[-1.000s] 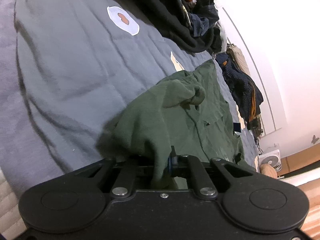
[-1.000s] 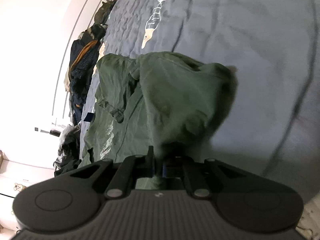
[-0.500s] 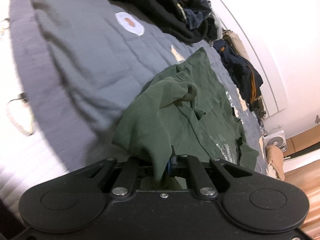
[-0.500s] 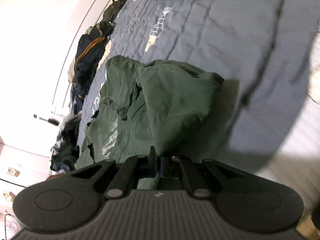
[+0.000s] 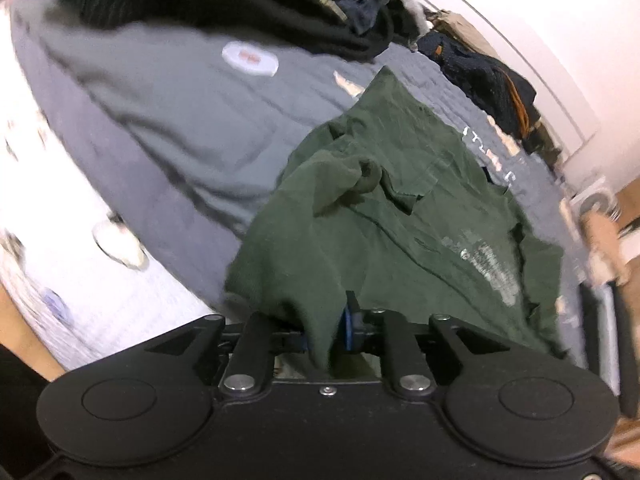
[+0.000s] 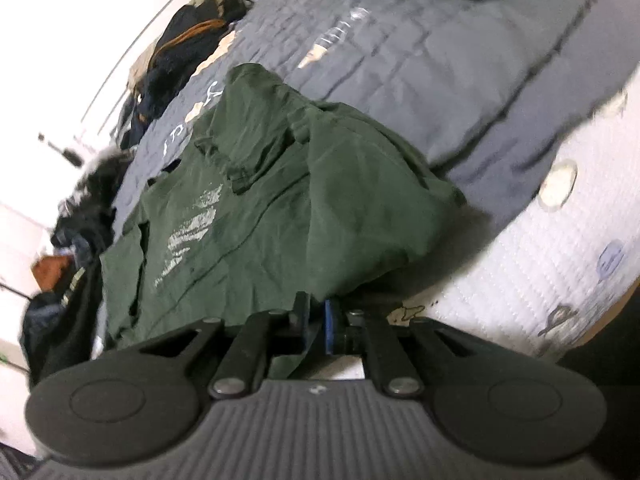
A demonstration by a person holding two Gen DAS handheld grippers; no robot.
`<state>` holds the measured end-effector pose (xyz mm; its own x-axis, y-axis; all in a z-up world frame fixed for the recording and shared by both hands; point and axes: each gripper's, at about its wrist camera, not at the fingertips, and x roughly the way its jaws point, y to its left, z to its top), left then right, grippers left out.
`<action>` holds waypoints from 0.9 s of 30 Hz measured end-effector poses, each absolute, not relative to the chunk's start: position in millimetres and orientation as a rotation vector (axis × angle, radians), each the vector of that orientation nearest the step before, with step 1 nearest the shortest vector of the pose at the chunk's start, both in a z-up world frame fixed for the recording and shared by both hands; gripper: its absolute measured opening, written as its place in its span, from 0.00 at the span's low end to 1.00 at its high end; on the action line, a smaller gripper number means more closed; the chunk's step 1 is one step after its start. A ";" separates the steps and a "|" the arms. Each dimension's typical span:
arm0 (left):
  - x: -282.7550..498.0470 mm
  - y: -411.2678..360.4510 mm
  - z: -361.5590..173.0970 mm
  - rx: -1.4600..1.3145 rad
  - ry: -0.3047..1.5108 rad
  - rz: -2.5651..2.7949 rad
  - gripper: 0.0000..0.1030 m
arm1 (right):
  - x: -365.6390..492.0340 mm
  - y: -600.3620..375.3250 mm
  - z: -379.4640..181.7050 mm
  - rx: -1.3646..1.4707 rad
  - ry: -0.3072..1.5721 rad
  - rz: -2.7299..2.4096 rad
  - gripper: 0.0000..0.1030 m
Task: Fold clothes
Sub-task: 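Open both grippers and lay the folded shirt flat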
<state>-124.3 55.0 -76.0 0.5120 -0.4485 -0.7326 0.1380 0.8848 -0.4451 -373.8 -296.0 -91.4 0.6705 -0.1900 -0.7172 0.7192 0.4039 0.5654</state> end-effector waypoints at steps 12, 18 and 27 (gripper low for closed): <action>-165.5 68.4 -8.2 -0.264 0.704 -0.331 0.45 | -400.3 -283.6 -52.5 0.896 0.531 -0.621 0.14; -167.0 37.9 5.4 -0.234 0.678 -0.487 0.48 | -382.6 -291.8 -20.7 0.690 0.452 -0.636 0.30; -143.1 -5.8 -24.6 -0.326 0.756 -0.694 0.52 | -291.8 -335.8 0.9 0.548 0.480 -0.521 0.43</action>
<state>-143.1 -5.8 -24.6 0.5222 -0.6793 -0.5156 0.4560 0.7333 -0.5043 -291.8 -335.8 0.9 0.7655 -0.3315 -0.5515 0.5772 0.7326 0.3607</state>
